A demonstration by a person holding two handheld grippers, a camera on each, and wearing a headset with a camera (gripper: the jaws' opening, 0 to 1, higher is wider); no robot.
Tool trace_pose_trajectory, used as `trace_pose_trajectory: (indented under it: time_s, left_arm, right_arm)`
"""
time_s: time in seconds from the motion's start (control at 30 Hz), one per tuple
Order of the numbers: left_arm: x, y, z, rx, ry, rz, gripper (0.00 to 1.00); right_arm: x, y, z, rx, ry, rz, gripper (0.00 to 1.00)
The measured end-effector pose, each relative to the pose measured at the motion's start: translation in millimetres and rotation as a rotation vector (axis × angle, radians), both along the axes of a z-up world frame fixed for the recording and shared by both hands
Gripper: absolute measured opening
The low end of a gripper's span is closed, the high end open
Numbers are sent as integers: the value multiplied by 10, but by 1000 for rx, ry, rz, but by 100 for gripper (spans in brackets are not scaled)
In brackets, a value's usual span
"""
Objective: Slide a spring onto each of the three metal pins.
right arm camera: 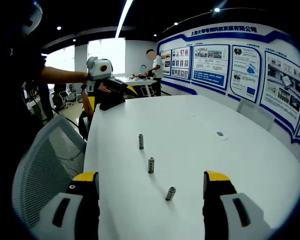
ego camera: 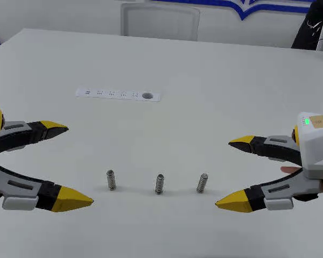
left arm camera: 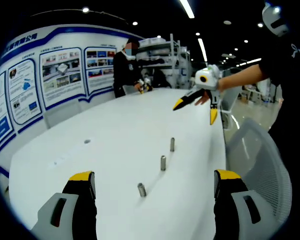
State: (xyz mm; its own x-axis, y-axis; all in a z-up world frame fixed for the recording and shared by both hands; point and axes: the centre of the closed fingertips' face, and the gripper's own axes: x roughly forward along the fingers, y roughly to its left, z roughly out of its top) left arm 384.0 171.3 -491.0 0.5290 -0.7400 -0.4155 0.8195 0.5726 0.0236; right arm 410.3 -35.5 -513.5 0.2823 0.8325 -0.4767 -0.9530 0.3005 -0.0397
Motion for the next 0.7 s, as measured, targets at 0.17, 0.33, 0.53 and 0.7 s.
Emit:
trace_pose_trajectory:
  time_s: [0.17, 0.33, 0.53, 0.7]
  left_arm:
    - [-57, -53, 50, -38, 16, -40, 100]
    - [-45, -8, 31, -24, 12, -37, 100]
    - [18, 7, 20, -37, 10, -15, 100]
    - [54, 8, 36, -58, 4, 5, 100]
  right_arm:
    - [42, 13, 13, 2, 7, -2, 89]
    - [74, 26, 32, -3, -4, -2, 88]
    - [95, 20, 60, 10, -4, -3, 87]
    - [111, 7, 75, 19, 0, -8, 86]
